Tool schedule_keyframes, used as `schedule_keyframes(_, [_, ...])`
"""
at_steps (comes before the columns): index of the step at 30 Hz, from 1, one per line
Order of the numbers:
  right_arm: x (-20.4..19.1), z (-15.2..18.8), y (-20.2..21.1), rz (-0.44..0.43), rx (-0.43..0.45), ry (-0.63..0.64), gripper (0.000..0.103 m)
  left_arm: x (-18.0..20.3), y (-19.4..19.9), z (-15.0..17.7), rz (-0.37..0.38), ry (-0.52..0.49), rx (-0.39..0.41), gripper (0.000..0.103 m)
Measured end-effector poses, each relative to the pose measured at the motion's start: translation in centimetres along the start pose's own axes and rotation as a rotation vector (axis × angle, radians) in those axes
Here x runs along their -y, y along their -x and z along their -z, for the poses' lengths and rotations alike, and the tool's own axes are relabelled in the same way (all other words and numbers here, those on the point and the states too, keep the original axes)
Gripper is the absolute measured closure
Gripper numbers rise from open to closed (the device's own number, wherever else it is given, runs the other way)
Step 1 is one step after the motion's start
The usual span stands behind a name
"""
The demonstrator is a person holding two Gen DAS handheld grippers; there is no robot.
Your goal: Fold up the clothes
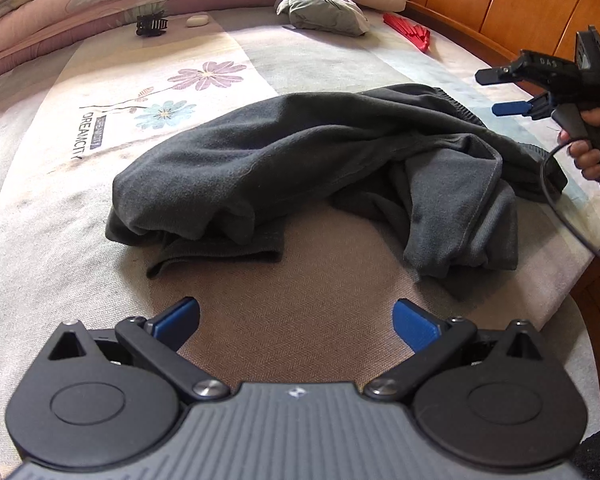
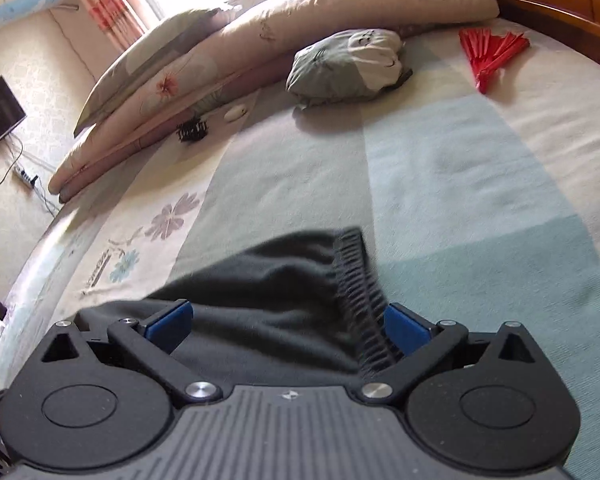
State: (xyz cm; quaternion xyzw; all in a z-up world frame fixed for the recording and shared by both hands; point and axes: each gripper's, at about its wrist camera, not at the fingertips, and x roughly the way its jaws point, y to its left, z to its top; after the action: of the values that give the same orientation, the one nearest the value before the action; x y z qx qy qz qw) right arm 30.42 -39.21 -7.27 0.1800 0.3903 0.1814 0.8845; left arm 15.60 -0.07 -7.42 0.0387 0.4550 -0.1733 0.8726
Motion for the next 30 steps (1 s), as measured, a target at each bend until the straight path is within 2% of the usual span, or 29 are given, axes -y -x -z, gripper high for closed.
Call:
schedule_keyframes(3, [3.1, -1.7, -0.5, -0.026, -0.049, -0.106, 0.0, 0.2, -0.3, -0.2, 0.004, 0.002, -0.005, 0.001])
schedule_keyframes(6, [6.0, -2.1, -2.9, -0.091, -0.15, -0.197, 0.0, 0.4, -0.5, -0.3, 0.004, -0.001, -0.015, 0.001])
schedule_keyframes(8, [6.5, -2.1, -3.9, -0.151, -0.172, -0.189, 0.0, 0.5, -0.7, -0.4, -0.001, 0.001, -0.023, 0.001])
schedule_keyframes(11, [6.2, -2.5, -5.9, -0.304, -0.222, -0.215, 0.0, 0.4, -1.1, -0.5, -0.015, 0.008, -0.037, 0.001])
schedule_keyframes(12, [5.6, -2.7, -7.0, -0.32, -0.243, -0.188, 0.0, 0.4, -1.2, -0.6, -0.02, 0.01, -0.041, 0.001])
schedule_keyframes(16, [4.9, -4.0, -9.2, -0.36, -0.221, -0.155, 0.0, 0.7, -1.8, -1.0, -0.025, 0.011, -0.056, 0.001])
schedule_keyframes(19, [5.2, -4.1, -9.3, -0.38, -0.217, -0.175, 0.002, 0.9, -2.1, -1.2, -0.016, 0.001, -0.061, 0.001])
schedule_keyframes(22, [5.2, -2.9, -8.1, -0.382, -0.26, -0.147, 0.013, 0.7, -2.5, -1.3, -0.007, 0.005, -0.064, 0.001])
schedule_keyframes(24, [5.4, -2.1, -7.3, -0.365, -0.271, -0.13, 0.035, 0.5, -3.0, -1.4, -0.008, 0.01, -0.071, 0.001])
schedule_keyframes(25, [5.8, -2.0, -7.1, -0.35, -0.264, -0.142, 0.04, 0.5, -3.3, -1.5, -0.011, 0.013, -0.076, 0.001])
schedule_keyframes(27, [6.8, -2.3, -7.6, -0.334, -0.256, -0.198, 0.06, 0.6, -3.5, -1.6, -0.021, 0.005, -0.08, 0.001])
schedule_keyframes(28, [6.9, -2.4, -8.0, -0.32, -0.252, -0.199, 0.067, 0.9, -3.4, -1.7, -0.019, -0.002, -0.077, 0.001])
schedule_keyframes(29, [6.7, -2.5, -8.3, -0.289, -0.248, -0.187, 0.086, 1.1, -3.3, -1.7, -0.012, -0.005, -0.075, 0.001])
schedule_keyframes(30, [6.3, -2.7, -8.5, -0.249, -0.242, -0.16, 0.092, 1.2, -3.1, -1.8, -0.002, -0.005, -0.073, 0.001])
